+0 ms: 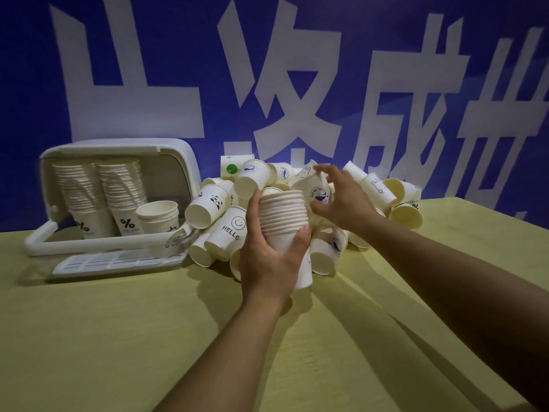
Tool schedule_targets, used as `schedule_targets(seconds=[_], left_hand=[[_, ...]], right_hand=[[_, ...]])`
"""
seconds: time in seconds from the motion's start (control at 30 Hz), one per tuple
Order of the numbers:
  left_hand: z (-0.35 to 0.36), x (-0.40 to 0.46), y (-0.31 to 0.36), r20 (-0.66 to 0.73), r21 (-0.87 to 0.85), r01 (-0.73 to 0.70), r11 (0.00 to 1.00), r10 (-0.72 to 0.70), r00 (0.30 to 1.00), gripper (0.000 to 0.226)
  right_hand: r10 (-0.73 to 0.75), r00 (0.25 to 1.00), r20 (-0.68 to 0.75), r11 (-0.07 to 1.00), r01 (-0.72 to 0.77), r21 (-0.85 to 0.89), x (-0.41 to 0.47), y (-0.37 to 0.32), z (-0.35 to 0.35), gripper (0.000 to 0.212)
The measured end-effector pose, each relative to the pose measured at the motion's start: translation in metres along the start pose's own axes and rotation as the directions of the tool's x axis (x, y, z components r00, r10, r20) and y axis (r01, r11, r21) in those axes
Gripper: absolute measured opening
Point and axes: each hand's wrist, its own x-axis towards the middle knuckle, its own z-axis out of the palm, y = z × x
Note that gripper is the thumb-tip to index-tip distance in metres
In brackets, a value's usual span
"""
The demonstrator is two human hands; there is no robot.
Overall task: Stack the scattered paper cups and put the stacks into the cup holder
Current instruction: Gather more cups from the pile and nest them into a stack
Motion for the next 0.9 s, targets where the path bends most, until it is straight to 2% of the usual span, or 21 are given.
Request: schedule_targets(seconds=[0.13, 0.27, 0.43, 0.53, 0.67, 0.77, 0.83, 0.9], left_hand=[[0.001, -0.003, 0.0, 0.146, -0.008, -0.007, 1.0, 0.008, 0.989, 0.092], [0.003, -0.01, 0.003, 0.295, 0.04, -0.07, 0.997, 0.055, 0.954, 0.098], [0.002, -0.01, 0.003, 0.27, 0.035, -0.077, 0.996, 0.065, 0.961, 0.11], [0.0, -0.009, 0.005, 0.201, 0.073, -0.08, 0.994, 0.064, 0.977, 0.112], [-0.004, -0.007, 0.006, 0.074, 0.14, -0.111, 0.984, 0.101, 0.992, 0.106], [-0.007, -0.003, 0.005, -0.021, 0.115, -0.075, 0.991, 0.078, 0.997, 0.101], [-0.009, -0.001, 0.005, -0.068, 0.103, -0.05, 0.993, 0.057, 0.996, 0.1], [-0.01, 0.0, 0.004, -0.077, 0.103, -0.03, 0.994, 0.038, 0.996, 0.099]], right_hand=[[0.001, 0.991, -0.134, 0.973, 0.03, 0.23, -0.004, -0.014, -0.029, 0.075], [0.048, 0.996, -0.079, 0.894, -0.008, 0.449, -0.021, -0.043, -0.052, 0.072], [-0.004, 0.996, 0.087, 0.886, -0.037, 0.462, -0.052, -0.057, -0.047, 0.057], [-0.008, 0.994, 0.109, 0.869, -0.047, 0.492, -0.063, -0.057, -0.041, 0.03], [-0.002, 0.994, 0.11, 0.906, -0.045, 0.422, -0.07, -0.05, -0.031, 0.024], [0.137, 0.99, 0.037, 0.933, -0.142, 0.332, -0.067, -0.038, -0.021, 0.031], [0.248, 0.969, 0.019, 0.957, -0.248, 0.15, -0.065, -0.026, -0.013, 0.044], [0.328, 0.942, 0.068, 0.945, -0.327, -0.031, -0.068, -0.013, -0.002, 0.06]])
